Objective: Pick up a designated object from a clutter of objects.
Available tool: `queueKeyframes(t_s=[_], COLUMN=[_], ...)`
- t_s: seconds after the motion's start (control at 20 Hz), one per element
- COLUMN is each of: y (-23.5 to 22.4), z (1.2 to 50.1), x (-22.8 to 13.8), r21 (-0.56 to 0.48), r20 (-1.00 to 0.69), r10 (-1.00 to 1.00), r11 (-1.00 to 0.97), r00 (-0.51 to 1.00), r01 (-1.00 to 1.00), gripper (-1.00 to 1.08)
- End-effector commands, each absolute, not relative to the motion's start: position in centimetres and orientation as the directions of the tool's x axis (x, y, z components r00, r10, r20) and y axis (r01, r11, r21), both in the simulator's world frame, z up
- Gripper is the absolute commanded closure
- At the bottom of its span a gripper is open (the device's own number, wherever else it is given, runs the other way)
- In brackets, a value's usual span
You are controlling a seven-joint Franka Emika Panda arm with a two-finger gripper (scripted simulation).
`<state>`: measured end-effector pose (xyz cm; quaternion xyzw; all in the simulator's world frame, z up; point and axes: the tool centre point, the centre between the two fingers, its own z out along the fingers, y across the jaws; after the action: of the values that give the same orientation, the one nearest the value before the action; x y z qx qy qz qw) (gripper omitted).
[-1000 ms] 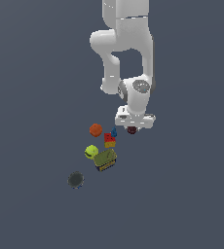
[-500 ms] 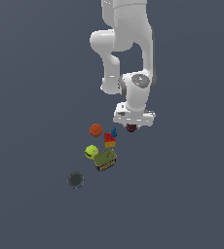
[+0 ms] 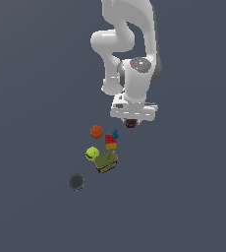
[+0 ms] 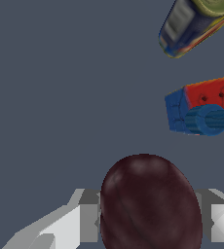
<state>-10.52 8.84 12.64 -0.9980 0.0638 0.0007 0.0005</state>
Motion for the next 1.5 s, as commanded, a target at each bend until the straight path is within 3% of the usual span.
queueKeyframes(t_s=[0.0, 1.0, 1.45], y=[8.3, 3.4, 2.0], z=[14.8, 32.6, 37.9], x=[-10.1, -5.8, -4.2], r21=[-0.002, -0.002, 0.000], r20=[-0.001, -0.001, 0.000], r10=[-0.127, -0.128, -0.129], r11=[-0.992, -0.992, -0.992], r00=[0.992, 0.992, 0.992], r01=[-0.127, -0.128, -0.129], gripper=[1.08, 1.08, 1.08])
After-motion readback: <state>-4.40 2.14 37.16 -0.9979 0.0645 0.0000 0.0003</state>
